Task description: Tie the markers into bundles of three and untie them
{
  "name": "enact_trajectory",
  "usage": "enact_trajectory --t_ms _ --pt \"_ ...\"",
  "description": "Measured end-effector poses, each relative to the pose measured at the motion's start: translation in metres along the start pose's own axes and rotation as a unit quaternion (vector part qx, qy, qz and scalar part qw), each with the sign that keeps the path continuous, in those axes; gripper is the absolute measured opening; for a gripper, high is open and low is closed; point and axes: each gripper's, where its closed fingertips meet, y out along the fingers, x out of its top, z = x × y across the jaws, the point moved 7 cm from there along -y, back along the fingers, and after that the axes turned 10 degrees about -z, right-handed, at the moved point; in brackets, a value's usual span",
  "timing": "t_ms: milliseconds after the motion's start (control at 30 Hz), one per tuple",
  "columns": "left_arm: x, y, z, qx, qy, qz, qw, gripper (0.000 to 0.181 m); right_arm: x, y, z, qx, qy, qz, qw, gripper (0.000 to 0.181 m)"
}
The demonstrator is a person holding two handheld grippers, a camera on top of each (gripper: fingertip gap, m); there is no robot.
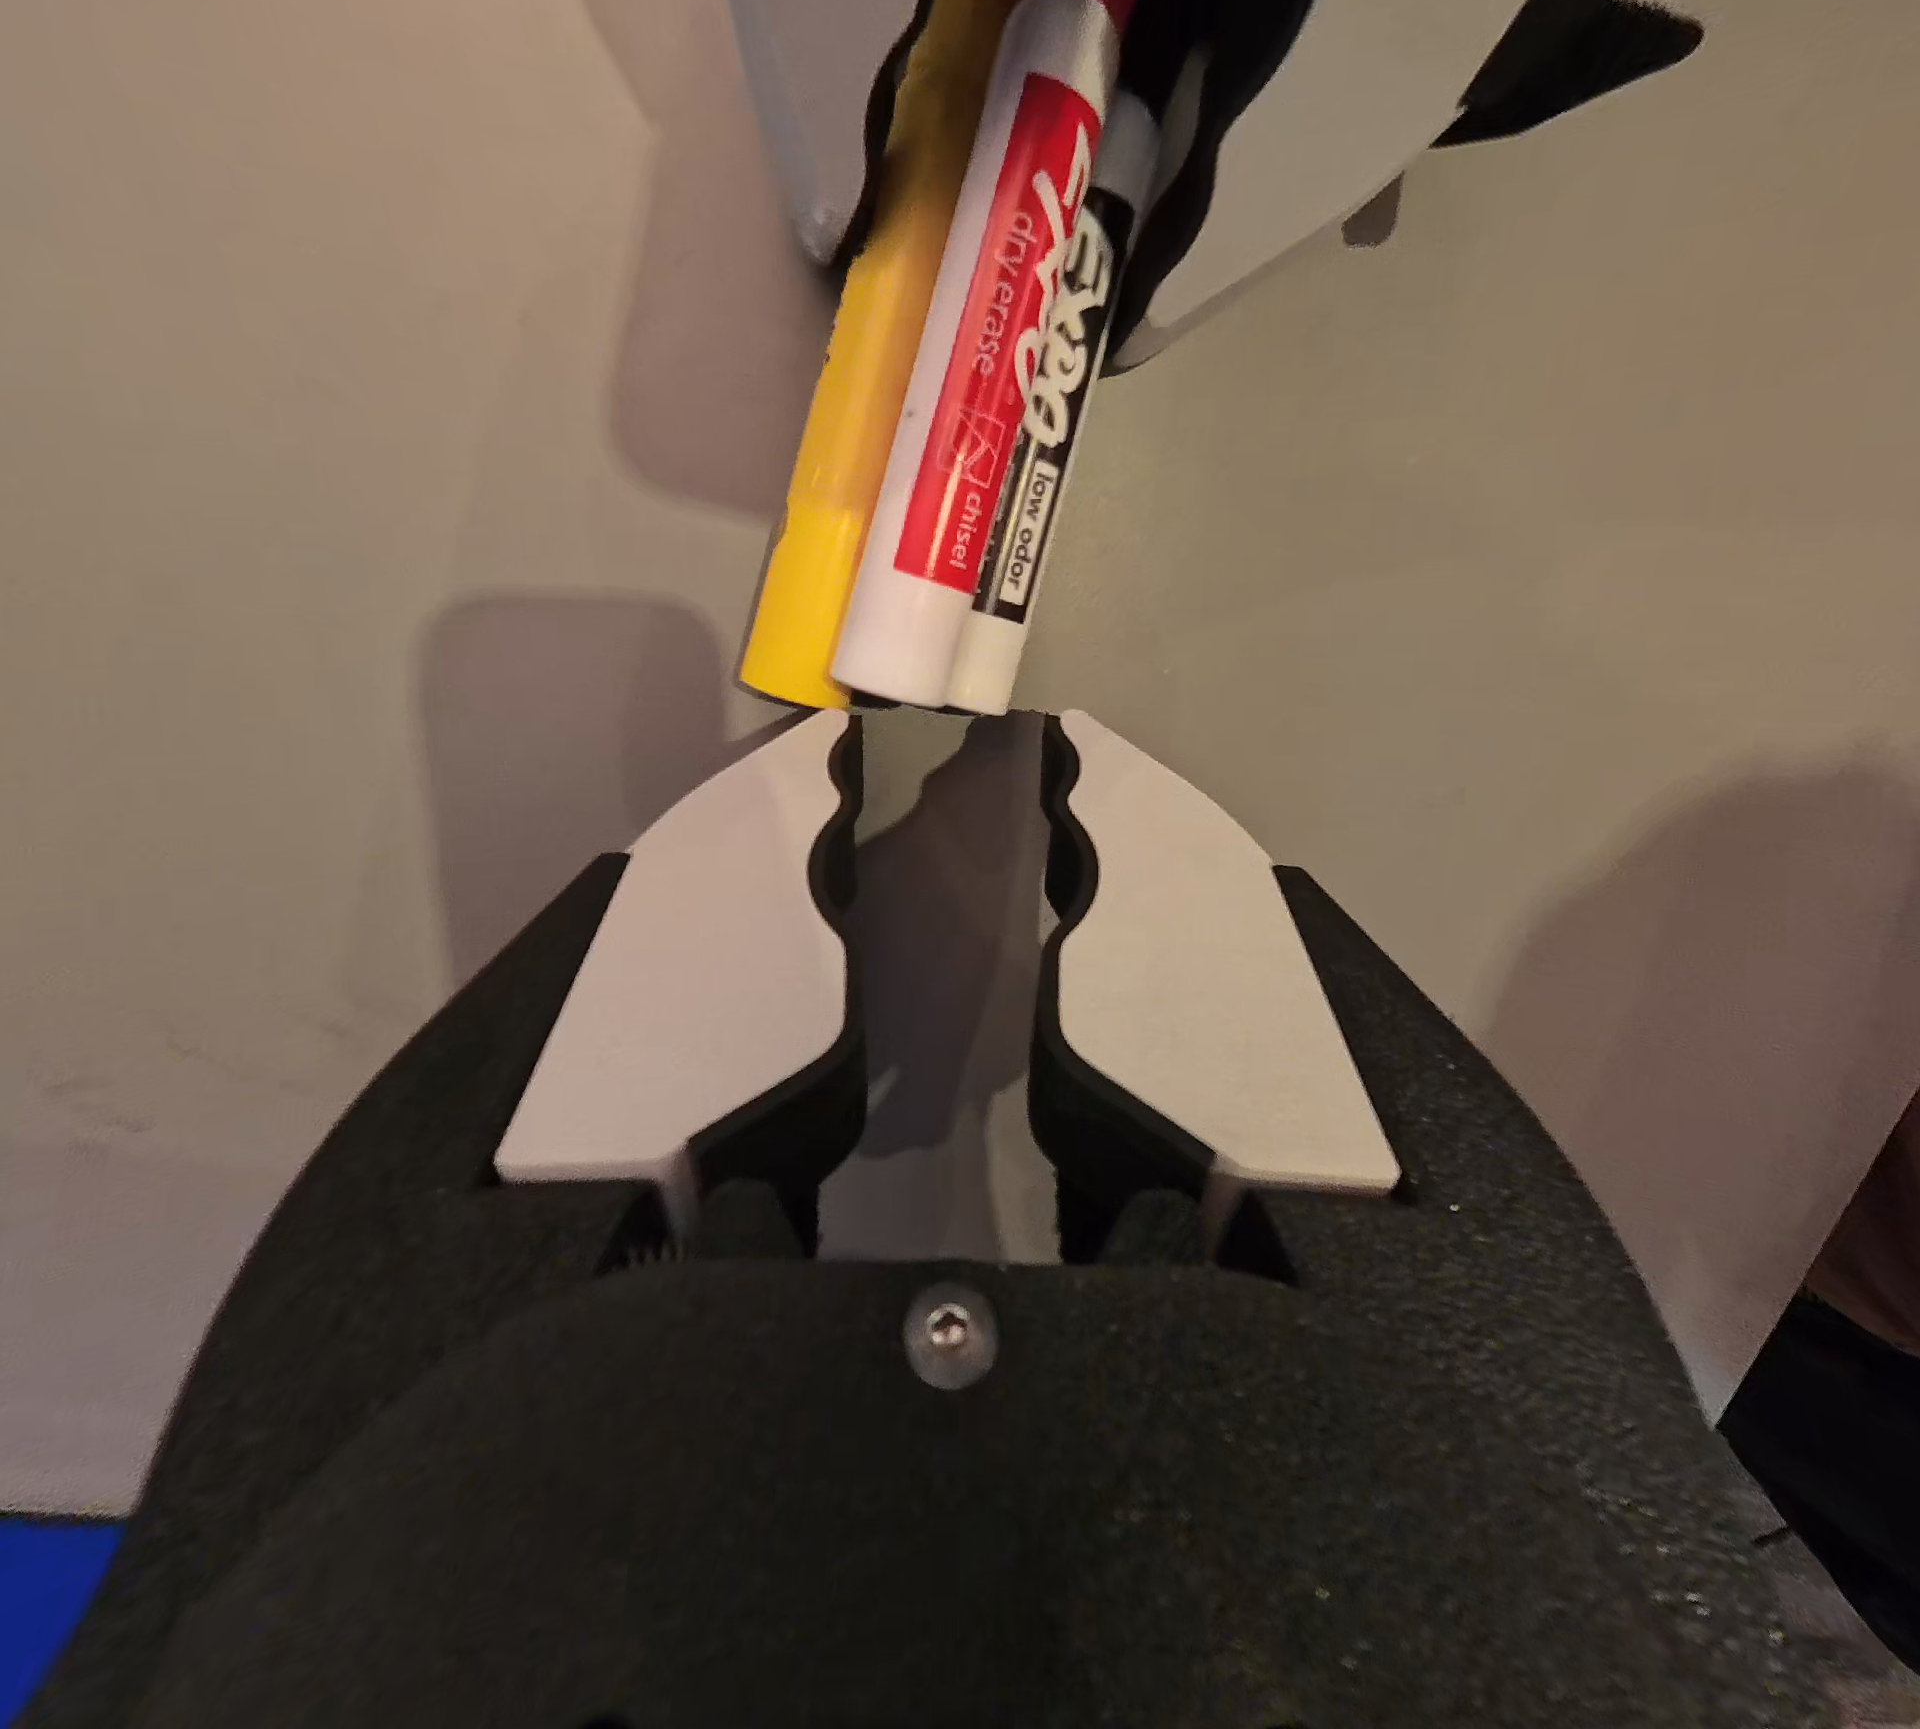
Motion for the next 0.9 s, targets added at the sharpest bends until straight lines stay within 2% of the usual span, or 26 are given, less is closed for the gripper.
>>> enact_trajectory --t_ms 133,900 --pt "0.0014 0.0015 -0.0029 -0.003 0.005 0.001 1.0 0.032 -0.0016 -0.0019 -0.0002 0.001 -0.001 0.002 1.0 0.04" --pt "0.0033 0.0029 -0.0044 0.001 0.005 0.0 1.0 0.032 -0.0044 -0.0032 -0.001 0.008 0.011 -0.018 1.0 0.04"
